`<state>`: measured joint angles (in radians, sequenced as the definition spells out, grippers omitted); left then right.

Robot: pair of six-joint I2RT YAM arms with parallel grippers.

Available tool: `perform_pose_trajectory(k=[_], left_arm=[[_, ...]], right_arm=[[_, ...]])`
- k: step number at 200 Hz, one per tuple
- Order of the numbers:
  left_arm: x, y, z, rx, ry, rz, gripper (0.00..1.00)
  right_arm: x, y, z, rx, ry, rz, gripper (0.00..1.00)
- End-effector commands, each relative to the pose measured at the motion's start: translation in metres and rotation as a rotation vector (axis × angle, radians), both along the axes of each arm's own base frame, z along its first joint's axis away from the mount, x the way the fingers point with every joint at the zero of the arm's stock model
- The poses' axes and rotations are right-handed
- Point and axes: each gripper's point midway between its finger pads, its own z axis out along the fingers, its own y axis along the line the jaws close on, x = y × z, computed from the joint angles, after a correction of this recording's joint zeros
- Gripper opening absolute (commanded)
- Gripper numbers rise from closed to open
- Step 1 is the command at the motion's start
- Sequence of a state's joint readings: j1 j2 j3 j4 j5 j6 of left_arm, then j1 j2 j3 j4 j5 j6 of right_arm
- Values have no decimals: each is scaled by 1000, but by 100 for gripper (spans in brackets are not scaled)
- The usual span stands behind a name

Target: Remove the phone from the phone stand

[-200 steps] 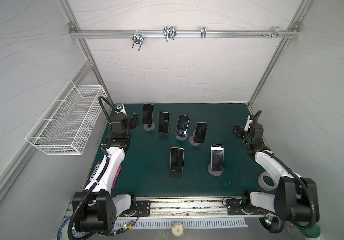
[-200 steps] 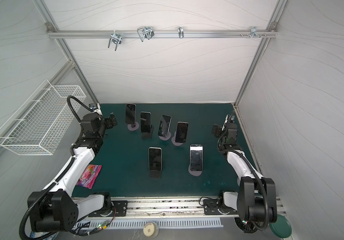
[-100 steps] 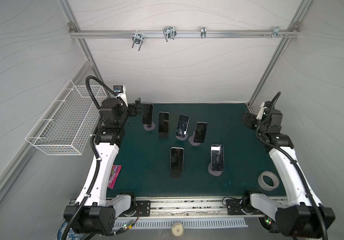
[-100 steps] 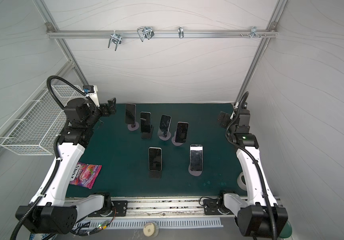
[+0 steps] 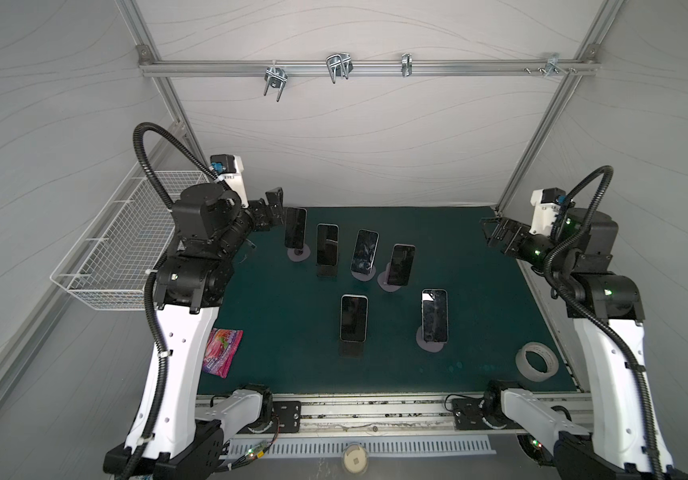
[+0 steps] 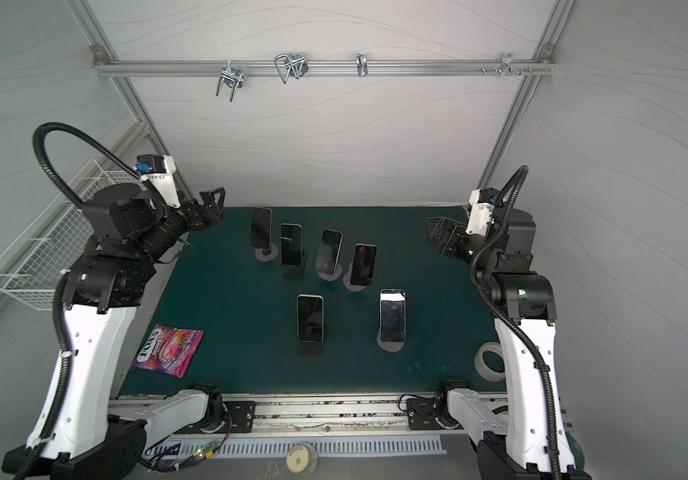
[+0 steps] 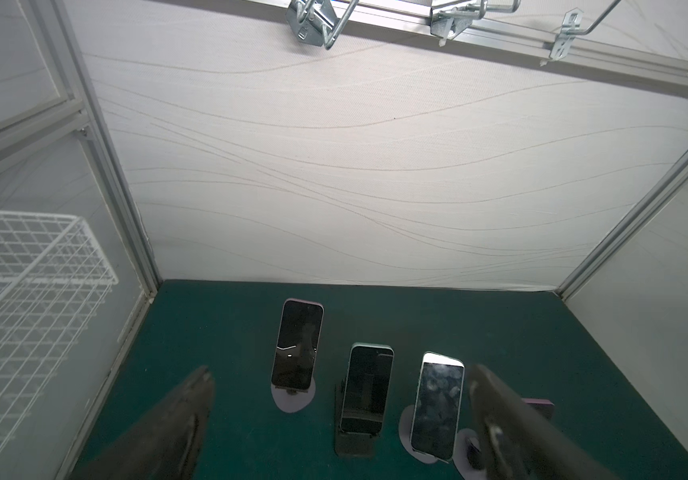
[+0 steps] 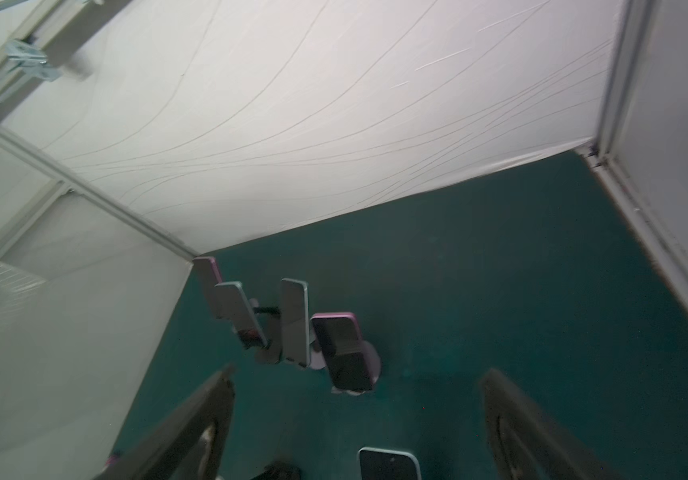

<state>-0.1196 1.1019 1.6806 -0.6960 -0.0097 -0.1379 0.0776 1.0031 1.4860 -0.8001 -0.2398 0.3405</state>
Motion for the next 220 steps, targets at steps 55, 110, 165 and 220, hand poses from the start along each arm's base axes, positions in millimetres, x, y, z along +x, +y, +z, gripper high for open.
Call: perform_pose_trajectory(k=[55,110,165,220], left_arm=[[-79,-31,15,-178,106,-175,89],[-115,-47,-24,-123,306,-288,84],[-146,-39,-67,215,368,-383,88],[-141,-46,-107,44,472,-328,86]], right_arm=[[-75,52,-32,-14,249,180,69],[-110,68,-62,-70,353,235,68],[-140,65,-106,-202,443,244,66],[-151,69,-135,-267,521,253,64]])
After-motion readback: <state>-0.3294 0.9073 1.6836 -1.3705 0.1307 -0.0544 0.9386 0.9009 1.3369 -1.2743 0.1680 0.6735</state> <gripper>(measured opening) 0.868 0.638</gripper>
